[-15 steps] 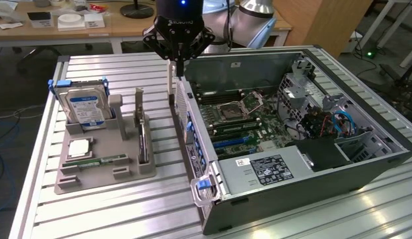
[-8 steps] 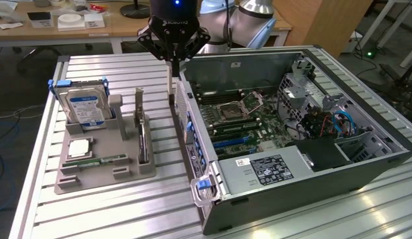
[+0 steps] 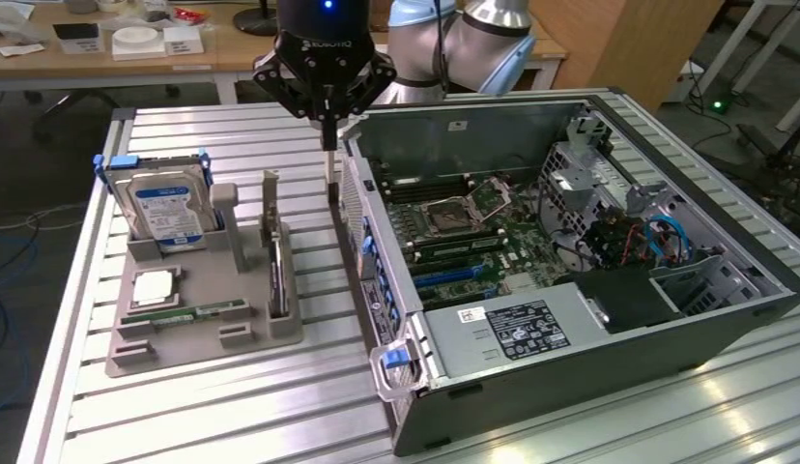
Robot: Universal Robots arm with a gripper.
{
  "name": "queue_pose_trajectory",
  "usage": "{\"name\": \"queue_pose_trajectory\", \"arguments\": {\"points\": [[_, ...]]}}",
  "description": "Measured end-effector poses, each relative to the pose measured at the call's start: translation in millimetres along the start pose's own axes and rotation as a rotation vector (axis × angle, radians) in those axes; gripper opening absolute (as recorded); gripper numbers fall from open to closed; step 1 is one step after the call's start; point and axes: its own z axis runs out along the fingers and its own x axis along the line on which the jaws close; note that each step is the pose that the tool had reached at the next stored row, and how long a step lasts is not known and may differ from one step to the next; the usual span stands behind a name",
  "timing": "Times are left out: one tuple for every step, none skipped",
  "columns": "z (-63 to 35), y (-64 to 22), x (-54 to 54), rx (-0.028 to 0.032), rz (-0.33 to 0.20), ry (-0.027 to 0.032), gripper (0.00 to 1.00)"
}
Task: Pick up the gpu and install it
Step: 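Reach for the gpu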
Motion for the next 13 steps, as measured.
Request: {"name": "queue_pose_trajectory", "arguments": {"points": [[0.0, -0.1, 1.2, 0.0000, 0.000, 0.0000, 0.11], [-0.1, -0.2, 2.5, 0.0000, 0.000, 0.0001, 0.11], [-0.1, -0.3, 3.7, 0.0000, 0.000, 0.0000, 0.11], [-0.1, -0.4, 4.7, 0.0000, 0.000, 0.0001, 0.11], [-0.2, -0.5, 5.9, 0.0000, 0.000, 0.0002, 0.11], [-0.2, -0.5, 7.1, 0.0000, 0.000, 0.0002, 0.11], [-0.2, -0.6, 8.3, 0.0000, 0.000, 0.0002, 0.11], [-0.2, -0.7, 9.6, 0.0000, 0.000, 0.0002, 0.11], [-0.2, -0.8, 10.9, -0.0001, 0.000, 0.0002, 0.11], [-0.3, -0.9, 12.2, 0.0000, 0.000, 0.0002, 0.11], [-0.3, -1.0, 13.5, 0.0000, 0.000, 0.0002, 0.11], [-0.3, -1.1, 14.7, 0.0000, 0.000, 0.0003, 0.11], [-0.4, -1.2, 15.9, 0.0000, 0.000, 0.0003, 0.11]]}}
